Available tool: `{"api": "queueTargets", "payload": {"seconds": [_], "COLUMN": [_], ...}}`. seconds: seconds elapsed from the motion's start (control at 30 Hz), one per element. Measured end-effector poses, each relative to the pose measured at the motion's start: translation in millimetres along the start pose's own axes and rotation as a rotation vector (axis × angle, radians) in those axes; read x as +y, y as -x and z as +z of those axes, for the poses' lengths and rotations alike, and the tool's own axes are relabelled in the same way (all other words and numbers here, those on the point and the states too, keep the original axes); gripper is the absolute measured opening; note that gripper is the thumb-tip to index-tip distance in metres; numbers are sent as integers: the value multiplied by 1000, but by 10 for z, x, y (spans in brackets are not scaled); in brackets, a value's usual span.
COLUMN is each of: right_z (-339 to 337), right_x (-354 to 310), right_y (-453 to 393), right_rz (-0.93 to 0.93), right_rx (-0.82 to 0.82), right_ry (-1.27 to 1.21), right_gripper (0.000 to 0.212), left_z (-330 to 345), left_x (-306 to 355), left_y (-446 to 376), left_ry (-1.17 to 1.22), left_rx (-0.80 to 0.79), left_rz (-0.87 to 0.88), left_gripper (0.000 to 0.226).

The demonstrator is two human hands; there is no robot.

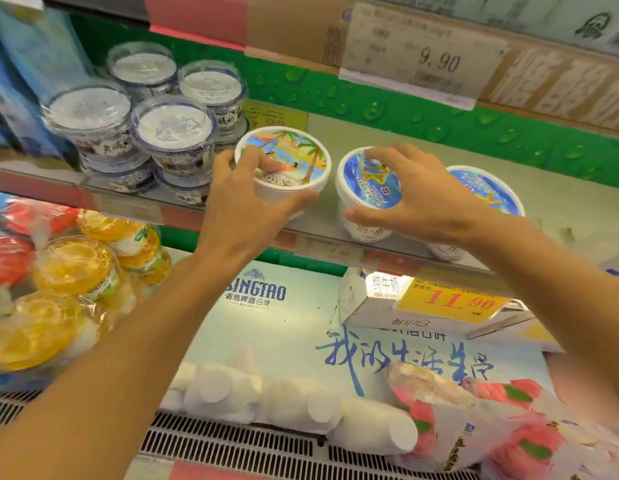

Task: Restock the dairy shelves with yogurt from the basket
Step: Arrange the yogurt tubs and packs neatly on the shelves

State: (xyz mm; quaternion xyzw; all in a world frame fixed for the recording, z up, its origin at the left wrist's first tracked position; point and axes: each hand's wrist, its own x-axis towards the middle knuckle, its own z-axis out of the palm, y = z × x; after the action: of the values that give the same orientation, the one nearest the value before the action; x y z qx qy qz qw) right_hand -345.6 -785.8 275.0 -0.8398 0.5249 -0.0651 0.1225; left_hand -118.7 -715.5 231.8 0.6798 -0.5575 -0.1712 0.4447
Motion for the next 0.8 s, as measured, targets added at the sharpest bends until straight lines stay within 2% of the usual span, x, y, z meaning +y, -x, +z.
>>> {"api": "queueTargets", "payload": {"seconds": [0.07, 0.2, 0.33, 0.4, 0.47, 0.57, 0.67, 0.8], "right_z": [-9, -50, 0, 36, 43, 8, -12, -31], "right_x": [13, 35, 106, 119, 111, 91, 93, 116], "right_y": [-12, -21, 7, 18, 31, 43, 43, 75], "right_rz": [-3, 13, 28, 36, 46, 45, 46, 59], "right_rx": [2, 11, 30, 27, 19, 23, 20, 21], "right_ry": [14, 49, 57, 81, 88, 78, 80, 64], "right_gripper": [94, 100, 99, 99, 97, 98, 99, 99], "left_z": [-13, -81, -109, -83, -24, 38, -1, -51], "left_x": [-31, -80, -89, -65, -27, -3, -11, -30], "left_y": [-54, -202, -345, -363, -367, -412, -504, -588], "left_ry": [43, 170, 381, 494, 510, 463, 462, 477], "left_rx": [-36, -221, -318, -313, -251, -186, -223, -306], "left_rz": [28, 21, -76, -147, -195, -256, -288, -280], "left_gripper": [43, 28, 42, 50, 58, 51, 42, 42]}}
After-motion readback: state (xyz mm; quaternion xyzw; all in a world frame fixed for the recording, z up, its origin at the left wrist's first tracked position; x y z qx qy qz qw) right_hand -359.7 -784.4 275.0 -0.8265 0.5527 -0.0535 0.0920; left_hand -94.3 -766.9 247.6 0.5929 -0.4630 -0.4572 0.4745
